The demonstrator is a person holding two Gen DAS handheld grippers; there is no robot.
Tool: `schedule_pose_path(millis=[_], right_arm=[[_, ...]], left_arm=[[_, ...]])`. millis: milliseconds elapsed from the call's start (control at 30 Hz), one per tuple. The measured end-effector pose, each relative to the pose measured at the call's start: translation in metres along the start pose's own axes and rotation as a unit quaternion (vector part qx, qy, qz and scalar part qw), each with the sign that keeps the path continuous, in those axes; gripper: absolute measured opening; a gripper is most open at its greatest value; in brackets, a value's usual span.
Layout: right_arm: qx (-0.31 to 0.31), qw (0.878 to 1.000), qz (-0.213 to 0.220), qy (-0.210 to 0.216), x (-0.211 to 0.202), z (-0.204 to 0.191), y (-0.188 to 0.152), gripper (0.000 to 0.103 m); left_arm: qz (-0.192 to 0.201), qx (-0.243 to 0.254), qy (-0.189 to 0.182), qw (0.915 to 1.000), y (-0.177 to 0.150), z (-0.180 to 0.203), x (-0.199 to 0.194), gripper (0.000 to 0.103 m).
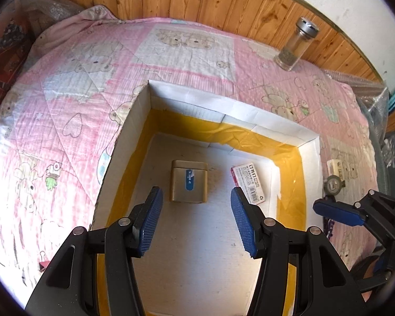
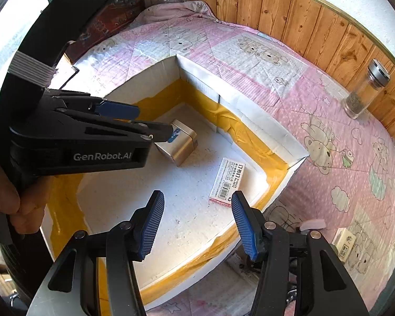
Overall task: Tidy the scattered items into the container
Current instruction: 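Withdraw both tools from the cardboard box back toward the remaining items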
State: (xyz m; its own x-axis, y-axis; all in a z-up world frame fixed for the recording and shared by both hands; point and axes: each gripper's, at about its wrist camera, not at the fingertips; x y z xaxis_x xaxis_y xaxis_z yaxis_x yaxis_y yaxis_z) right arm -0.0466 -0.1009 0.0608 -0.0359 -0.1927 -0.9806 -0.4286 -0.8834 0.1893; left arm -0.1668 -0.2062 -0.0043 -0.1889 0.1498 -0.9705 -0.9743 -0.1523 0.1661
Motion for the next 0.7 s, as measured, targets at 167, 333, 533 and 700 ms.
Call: schedule_pose_path(millis=[167, 333, 533, 700], right_arm=[[0.016, 0.999, 0.026, 0.044, -0.009, -0.009, -0.008, 0.055], [0.023, 0.996, 0.052, 0.067, -0.023, -0.021, -0.031, 0.055], [0.027, 0.994, 0.078, 0.078, -0.037, -0.030, -0.057, 0.054], [0.025, 0.990, 0.109, 0.087, -0.053, -0.037, -0.078, 0.052]], left_arm=[[0.016, 0.015, -0.002, 0.9998, -0.028, 0.015, -0.027, 0.057], [0.038, 0.035, 0.005, 0.9987, -0.056, 0.033, -0.048, 0.057], [0.054, 0.053, 0.010, 0.9971, -0.083, 0.053, -0.065, 0.057], [0.068, 0.060, 0.014, 0.9957, -0.099, 0.061, -0.078, 0.057]])
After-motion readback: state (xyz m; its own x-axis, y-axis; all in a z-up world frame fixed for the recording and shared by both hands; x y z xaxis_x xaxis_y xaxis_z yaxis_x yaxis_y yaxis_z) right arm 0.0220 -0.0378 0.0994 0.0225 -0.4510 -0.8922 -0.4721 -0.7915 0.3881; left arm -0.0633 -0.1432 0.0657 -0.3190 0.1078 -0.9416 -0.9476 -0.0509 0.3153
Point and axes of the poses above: each gripper's, at about its wrist camera, not at the fingertips, and x roughly the way its jaws point, z to its right, y to its top, and after that the axes turned 12 degrees about -z, right-handed
